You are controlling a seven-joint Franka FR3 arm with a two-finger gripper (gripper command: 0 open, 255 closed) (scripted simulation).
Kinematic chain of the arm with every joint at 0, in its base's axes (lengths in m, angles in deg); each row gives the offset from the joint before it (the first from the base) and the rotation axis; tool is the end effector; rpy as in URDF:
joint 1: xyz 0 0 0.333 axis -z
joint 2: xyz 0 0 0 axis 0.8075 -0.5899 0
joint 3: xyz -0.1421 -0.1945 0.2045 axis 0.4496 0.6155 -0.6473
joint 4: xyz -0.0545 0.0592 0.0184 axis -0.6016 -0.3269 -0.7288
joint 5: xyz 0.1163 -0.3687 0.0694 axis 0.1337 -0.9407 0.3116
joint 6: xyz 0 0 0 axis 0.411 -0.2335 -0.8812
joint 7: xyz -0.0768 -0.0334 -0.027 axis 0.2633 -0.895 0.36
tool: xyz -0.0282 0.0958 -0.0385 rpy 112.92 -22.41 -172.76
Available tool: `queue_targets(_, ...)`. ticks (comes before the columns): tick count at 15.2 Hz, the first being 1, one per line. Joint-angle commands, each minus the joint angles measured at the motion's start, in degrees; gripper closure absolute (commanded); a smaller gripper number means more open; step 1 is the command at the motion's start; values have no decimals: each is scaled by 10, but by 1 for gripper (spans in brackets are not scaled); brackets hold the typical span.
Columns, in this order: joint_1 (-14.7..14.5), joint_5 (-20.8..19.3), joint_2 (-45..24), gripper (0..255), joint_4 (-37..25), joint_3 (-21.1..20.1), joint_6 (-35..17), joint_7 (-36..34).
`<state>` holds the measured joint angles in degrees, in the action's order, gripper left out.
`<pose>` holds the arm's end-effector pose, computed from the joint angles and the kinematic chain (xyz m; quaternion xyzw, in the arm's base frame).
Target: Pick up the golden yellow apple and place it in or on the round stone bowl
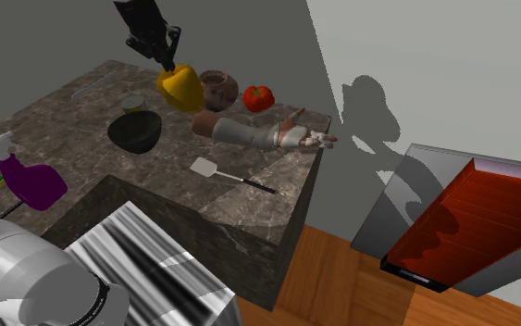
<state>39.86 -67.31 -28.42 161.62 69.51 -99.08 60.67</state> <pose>0.4400 0.1351 0.6077 0.9456 0.3058 0.0948 0.0573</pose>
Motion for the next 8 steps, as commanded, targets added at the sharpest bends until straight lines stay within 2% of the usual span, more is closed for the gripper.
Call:
queue_targets(1,-10,3,6,255,-4,-21,12,-28)
queue_targets(8,-39,10,-7,255,-46,-92,52,-124)
